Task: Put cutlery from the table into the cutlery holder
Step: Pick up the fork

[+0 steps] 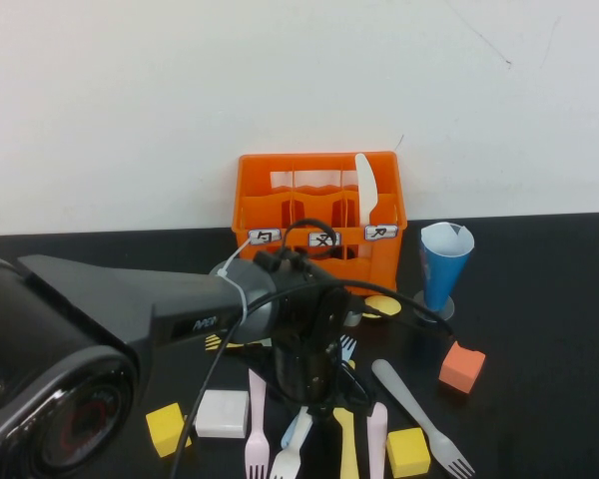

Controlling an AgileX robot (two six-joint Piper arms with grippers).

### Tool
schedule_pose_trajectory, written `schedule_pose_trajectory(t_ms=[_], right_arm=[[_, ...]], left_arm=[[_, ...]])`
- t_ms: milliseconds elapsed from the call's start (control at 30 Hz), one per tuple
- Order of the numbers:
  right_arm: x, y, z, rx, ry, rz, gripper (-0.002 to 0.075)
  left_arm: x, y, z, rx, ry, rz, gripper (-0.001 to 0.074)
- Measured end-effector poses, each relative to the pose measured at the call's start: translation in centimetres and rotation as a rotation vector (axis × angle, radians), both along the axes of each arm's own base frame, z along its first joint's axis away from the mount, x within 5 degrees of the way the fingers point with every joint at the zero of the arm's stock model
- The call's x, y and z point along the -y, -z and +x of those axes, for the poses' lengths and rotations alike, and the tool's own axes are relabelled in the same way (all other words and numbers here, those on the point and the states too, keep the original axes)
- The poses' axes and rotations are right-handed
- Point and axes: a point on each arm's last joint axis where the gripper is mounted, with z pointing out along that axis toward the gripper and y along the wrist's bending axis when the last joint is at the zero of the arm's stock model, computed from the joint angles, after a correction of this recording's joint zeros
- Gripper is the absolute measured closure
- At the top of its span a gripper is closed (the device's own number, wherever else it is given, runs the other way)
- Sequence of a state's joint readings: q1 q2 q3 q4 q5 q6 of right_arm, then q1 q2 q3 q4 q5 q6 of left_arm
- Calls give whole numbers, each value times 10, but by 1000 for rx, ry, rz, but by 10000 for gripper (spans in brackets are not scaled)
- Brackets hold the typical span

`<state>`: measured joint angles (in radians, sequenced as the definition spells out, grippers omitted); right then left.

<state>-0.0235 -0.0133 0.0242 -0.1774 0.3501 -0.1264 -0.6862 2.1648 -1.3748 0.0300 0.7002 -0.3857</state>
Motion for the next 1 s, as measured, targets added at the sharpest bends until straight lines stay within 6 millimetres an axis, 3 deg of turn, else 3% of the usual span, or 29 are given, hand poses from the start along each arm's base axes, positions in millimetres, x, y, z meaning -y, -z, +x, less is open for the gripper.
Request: schedule_pose_trajectory(t_ms=[233, 467, 667, 767, 1000], right_arm=[[0, 0, 0, 0, 0, 0, 730], [0, 0, 0, 0, 0, 0, 730], [0, 0, 0, 0, 0, 0, 730], [0, 0, 0, 0, 0, 0, 730], [0, 0, 0, 0, 0, 0, 730]], left_arm=[[-1, -11, 0, 17, 8, -6, 533], [-2, -14, -1, 8, 24, 5, 451], [-2, -14, -2, 8, 35, 7, 442], [-2, -14, -2, 8, 35, 7, 481], [-1, -15, -1, 19, 39, 1, 698]])
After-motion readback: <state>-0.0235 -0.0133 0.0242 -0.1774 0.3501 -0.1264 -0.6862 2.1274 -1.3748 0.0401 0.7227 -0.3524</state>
